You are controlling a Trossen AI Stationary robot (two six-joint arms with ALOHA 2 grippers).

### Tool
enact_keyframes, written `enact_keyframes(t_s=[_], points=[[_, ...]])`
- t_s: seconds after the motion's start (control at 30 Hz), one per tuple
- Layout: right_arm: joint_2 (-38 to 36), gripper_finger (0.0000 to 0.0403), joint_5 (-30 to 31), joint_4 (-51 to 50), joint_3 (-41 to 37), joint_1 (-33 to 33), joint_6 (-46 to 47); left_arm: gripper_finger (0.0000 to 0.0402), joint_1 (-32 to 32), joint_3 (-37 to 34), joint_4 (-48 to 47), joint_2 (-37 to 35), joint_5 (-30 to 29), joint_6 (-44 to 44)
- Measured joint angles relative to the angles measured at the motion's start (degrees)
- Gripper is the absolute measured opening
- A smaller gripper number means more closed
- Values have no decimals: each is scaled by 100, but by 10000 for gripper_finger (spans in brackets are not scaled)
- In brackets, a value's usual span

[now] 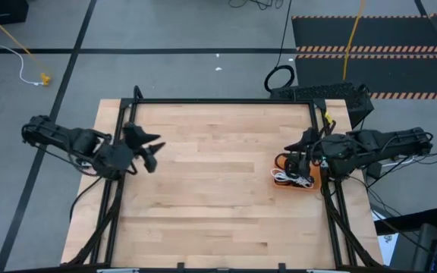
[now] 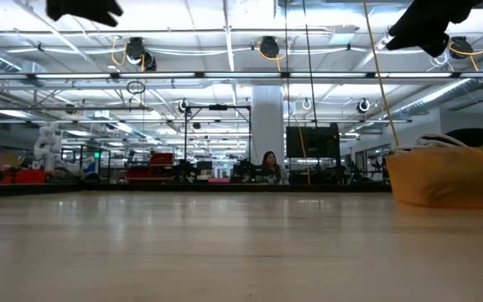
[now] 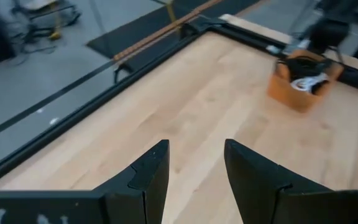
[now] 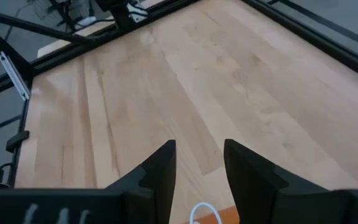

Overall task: Pick and place USB-C Cables
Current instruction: Return to Home Position

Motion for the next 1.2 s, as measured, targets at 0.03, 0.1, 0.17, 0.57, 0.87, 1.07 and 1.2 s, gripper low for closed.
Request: enact_keyframes(t_s=[0.03,0.1,0.17,0.57,0.87,1.07,1.2], points=[[0,125,3,42,-51,0,-13,157,-35,0,-209,-103,-87,-152],[0,125,7,161,-214,0,-57,157,-87,0,-617,-296,-238,-471],[0,125,5,408,-419,0,-73,157,-147,0,-1002,-470,-389,-802],[-65,125,-213,3039,-2306,0,54,157,-486,-51,-2633,-1031,-831,-2522],[-72,125,-794,6189,-3689,3,-72,157,-728,-1374,-1236,-1073,-689,-2613],[-74,125,-795,7626,-4393,3,61,157,-821,-2554,670,-1061,-298,-2178],[-77,125,-789,7969,-4618,3,216,157,-818,-3155,1949,-1060,-58,-1727]])
